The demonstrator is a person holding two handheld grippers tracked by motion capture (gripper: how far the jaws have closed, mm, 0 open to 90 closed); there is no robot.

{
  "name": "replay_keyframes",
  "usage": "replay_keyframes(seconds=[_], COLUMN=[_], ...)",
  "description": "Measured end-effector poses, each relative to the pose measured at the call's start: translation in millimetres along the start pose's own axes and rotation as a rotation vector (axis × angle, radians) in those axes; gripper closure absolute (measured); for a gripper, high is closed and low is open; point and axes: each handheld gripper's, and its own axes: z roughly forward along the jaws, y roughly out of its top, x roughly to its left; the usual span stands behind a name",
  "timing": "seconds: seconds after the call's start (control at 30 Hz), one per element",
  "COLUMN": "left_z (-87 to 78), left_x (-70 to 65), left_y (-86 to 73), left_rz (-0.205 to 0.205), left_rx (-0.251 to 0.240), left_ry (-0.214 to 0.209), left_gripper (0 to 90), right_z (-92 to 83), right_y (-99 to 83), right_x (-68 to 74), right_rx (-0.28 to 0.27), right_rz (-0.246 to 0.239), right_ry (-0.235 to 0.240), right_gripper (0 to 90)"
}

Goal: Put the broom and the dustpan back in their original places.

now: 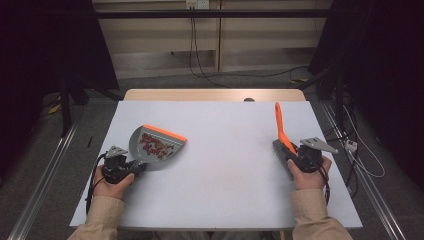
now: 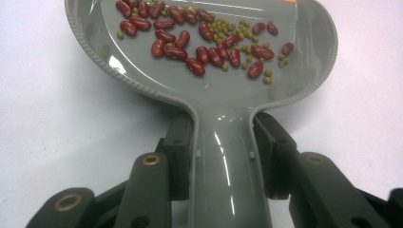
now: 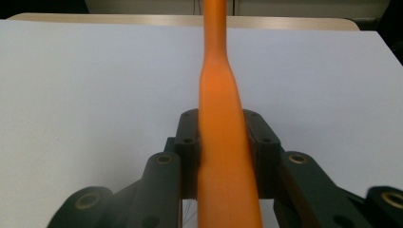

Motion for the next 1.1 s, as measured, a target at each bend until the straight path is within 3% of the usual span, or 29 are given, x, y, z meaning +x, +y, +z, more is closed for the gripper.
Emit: replay_keyframes(seconds=[0.57,0.87,1.1], left_z=[1.3,0.6,0.6], left_x=[0.5,-2.3,-11.2], left_y=[-2.2,-4.2,-6.6], left_rz=[-0.010,-0.004,-0.002], left_rx=[0.005,-0.016,-0.018], left_ry=[0.008,0.021,-0.005], left_gripper=[62.5,61.6,52.9], right_z=[-3.9,-3.8,-5.0], right_y=[-6.0,-7.3,-9.3], right_x=[-5.8,-1.4,6.1], right_rx=[0.006,0.002,0.000], right_rz=[-0.003,-0.033,-0.039], right_ry=[-0.034,-0.044,-0.023], right_gripper=[71.1,71.0,70.2])
